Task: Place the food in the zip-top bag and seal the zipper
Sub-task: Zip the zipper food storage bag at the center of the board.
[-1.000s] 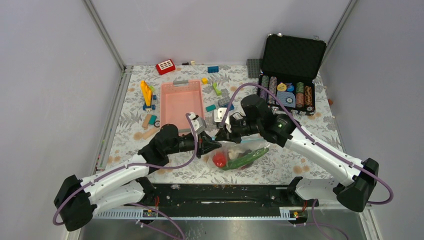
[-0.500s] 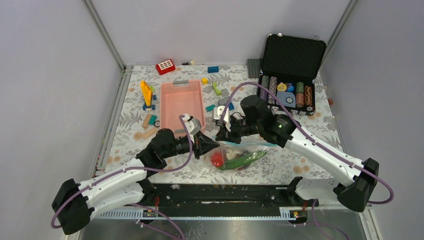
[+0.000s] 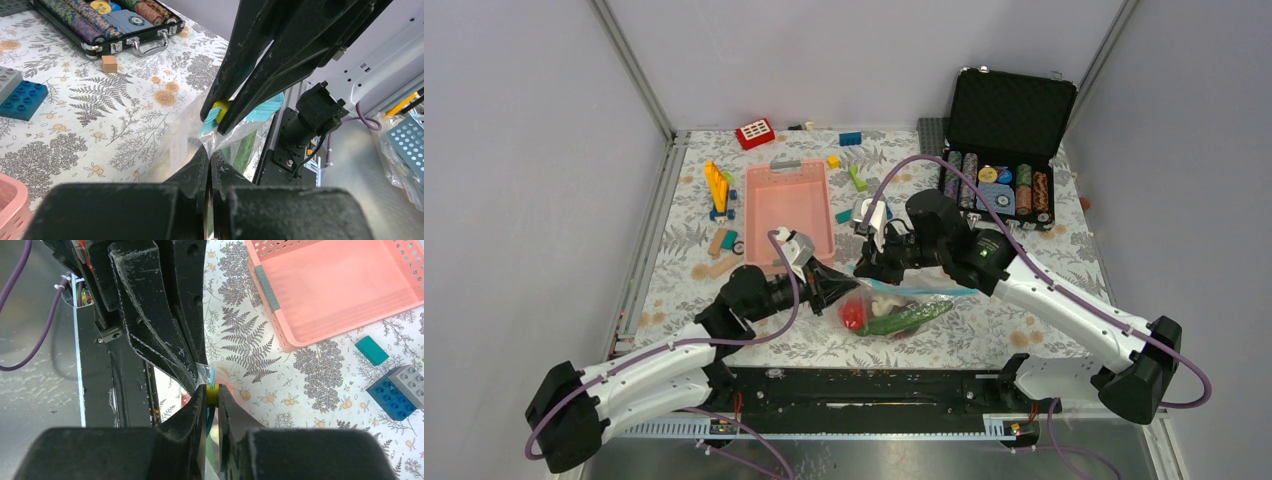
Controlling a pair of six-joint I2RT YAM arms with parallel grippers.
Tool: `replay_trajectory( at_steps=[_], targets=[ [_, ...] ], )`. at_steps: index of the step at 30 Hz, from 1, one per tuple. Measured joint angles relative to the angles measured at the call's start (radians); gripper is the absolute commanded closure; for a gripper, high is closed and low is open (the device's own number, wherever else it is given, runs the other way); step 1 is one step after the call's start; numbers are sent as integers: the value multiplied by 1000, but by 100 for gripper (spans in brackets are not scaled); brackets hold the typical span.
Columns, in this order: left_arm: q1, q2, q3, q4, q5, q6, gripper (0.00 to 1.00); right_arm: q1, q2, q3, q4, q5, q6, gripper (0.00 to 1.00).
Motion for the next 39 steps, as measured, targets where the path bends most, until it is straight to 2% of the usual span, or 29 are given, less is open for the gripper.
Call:
replay_trajectory(
  at_steps=[3, 4, 6, 15, 19, 21, 24, 25, 32, 39],
  targets=[
    [0, 11, 4, -9, 27, 18, 60, 0, 0, 0, -1, -9, 13, 100],
    [3, 19, 12, -25, 47, 27, 54, -4, 0, 0, -7, -16, 13, 100],
    [6, 36, 32, -60, 77, 56, 50, -10, 0, 1, -19, -35, 9, 100],
    [8, 84, 114, -142, 140, 158, 51, -14, 11, 54, -112, -157, -92, 100],
    [8, 126, 146, -144, 193, 183, 57, -14, 13, 63, -134, -177, -124, 100],
    [9, 147, 155, -145, 216, 187, 66, -15, 18, 68, -145, -179, -137, 100],
    [9, 174, 166, -150, 248, 188, 94, -16, 24, 72, -149, -181, -150, 100],
    [9, 183, 169, -152, 259, 190, 100, -16, 27, 73, -150, -183, -156, 100],
    [10, 221, 192, -173, 296, 190, 100, -22, 42, 81, -167, -177, -182, 100],
    [10, 225, 192, -162, 240, 125, 100, -22, 38, 81, -163, -139, -190, 100]
  ],
)
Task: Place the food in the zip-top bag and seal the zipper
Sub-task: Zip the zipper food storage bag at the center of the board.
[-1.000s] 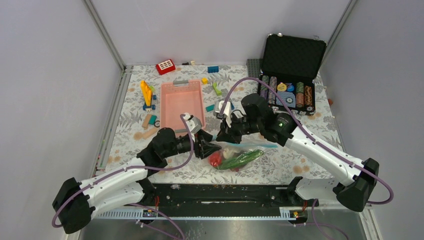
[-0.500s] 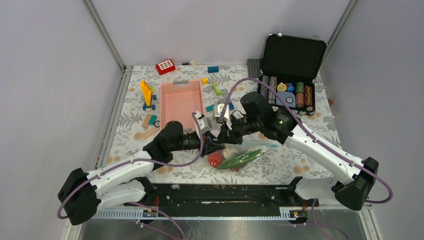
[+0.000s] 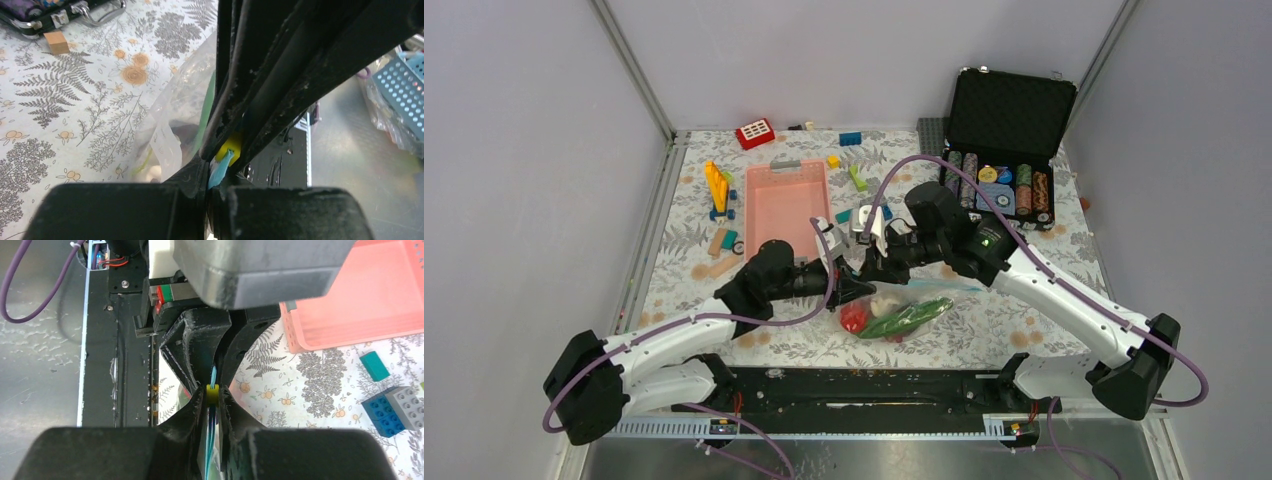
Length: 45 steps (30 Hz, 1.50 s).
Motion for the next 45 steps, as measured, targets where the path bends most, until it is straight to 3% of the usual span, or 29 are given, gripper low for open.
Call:
replay_trajectory(
  at_steps=[6, 40, 45],
  targets=[
    [0, -2, -55, 132, -32, -43, 100, 1, -5, 0, 13, 27, -1, 100],
    [-17, -213, -193, 221, -277, -114, 100, 20, -49, -53, 108, 114, 57, 95],
    [-18, -219, -216, 224, -280, -129, 100, 21, -61, -102, 149, 111, 81, 100]
  ],
)
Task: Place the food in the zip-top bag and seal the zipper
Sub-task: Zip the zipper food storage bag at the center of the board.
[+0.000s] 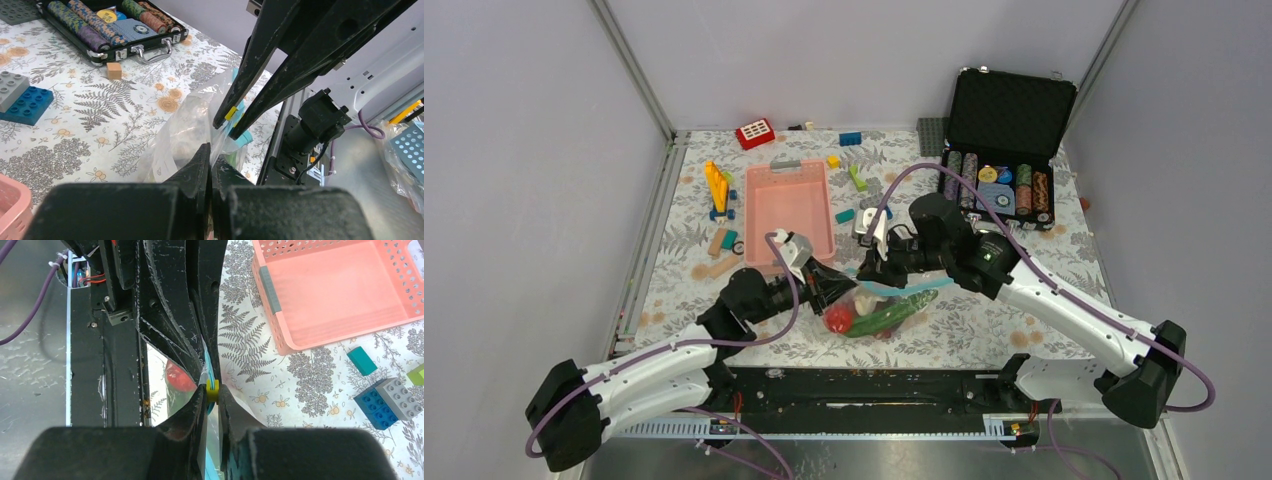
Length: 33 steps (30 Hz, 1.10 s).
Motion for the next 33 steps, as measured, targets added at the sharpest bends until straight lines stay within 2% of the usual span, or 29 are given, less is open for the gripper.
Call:
replay_trajectory(
  at_steps=[2, 3, 4, 5, 8, 10, 15, 21, 22, 24, 25, 26, 33],
  targets=[
    [0, 1, -1, 0, 23, 3, 100, 0, -5, -6, 4, -6, 7, 100],
    [1, 2, -1, 0, 35, 6, 93, 0, -6, -6, 4, -8, 10, 100],
    [3, 4, 0, 0, 58, 13, 78, 0, -7, -6, 2, -11, 10, 100],
    [6, 8, 1, -1, 77, 24, 70, 0, -7, -4, -4, -15, 10, 100],
    [14, 36, 25, -31, 130, 48, 59, -7, -5, 17, -50, -30, -7, 100],
    [16, 56, 50, -51, 151, 61, 53, -11, 2, 50, -89, -46, -31, 100],
    [16, 92, 117, -99, 195, 92, 50, -12, 21, 135, -176, -89, -89, 100],
    [16, 140, 194, -137, 229, 117, 53, -12, 52, 210, -264, -116, -143, 100],
    [16, 147, 204, -143, 233, 120, 56, -12, 55, 213, -273, -117, -149, 100],
    [16, 158, 213, -155, 245, 129, 75, -12, 65, 224, -291, -118, -163, 100],
    [16, 162, 216, -163, 251, 133, 90, -13, 69, 227, -297, -118, -167, 100],
    [16, 166, 219, -169, 256, 134, 100, -13, 73, 230, -306, -118, -171, 100],
    [16, 194, 256, -219, 287, 151, 100, -14, 82, 235, -323, -108, -181, 100]
  ],
)
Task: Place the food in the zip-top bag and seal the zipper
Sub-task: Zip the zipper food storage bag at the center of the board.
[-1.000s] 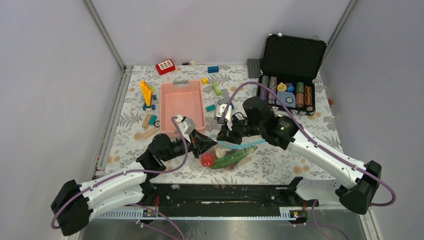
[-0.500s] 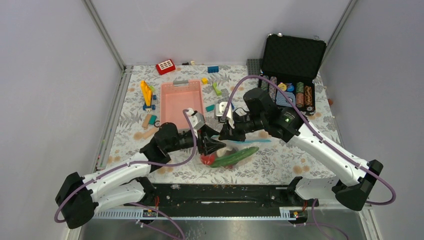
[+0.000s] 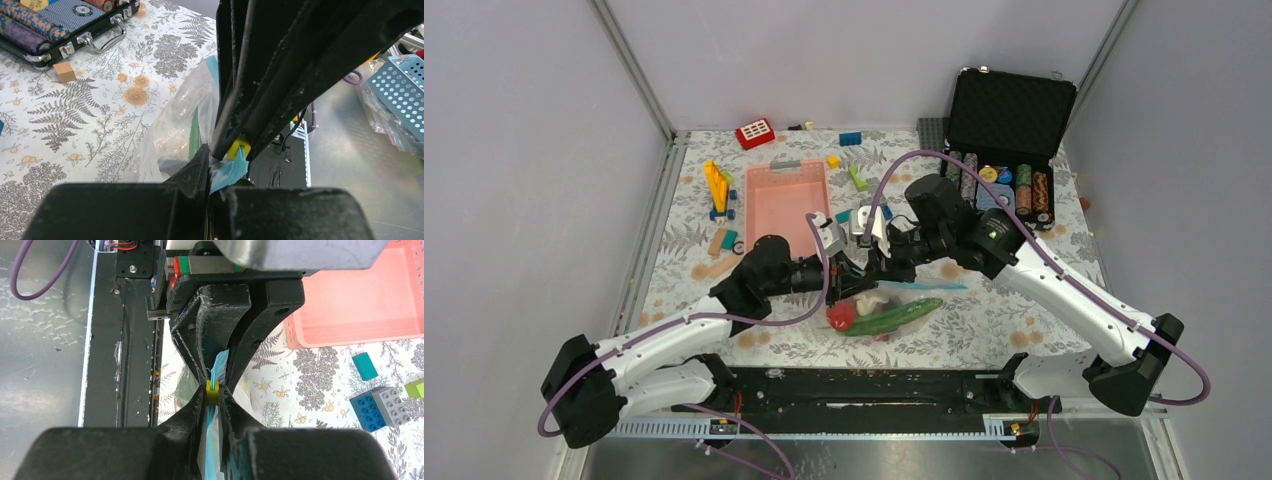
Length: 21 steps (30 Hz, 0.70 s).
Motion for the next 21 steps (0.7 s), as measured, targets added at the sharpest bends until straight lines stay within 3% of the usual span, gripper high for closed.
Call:
replay_trajectory(
  at_steps=[6, 11, 17, 21],
  targets=[
    [0, 2, -2, 3, -47, -69, 100, 0, -4, -11, 29, 68, 16, 97],
    [-3, -37, -127, 171, -101, -140, 100, 6, -24, -77, 92, 123, 45, 97],
    [-4, -85, -182, 235, -142, -157, 100, 13, -51, -130, 160, 133, 68, 90],
    [-4, -99, -200, 264, -147, -158, 100, 14, -72, -163, 202, 126, 89, 93]
  ],
)
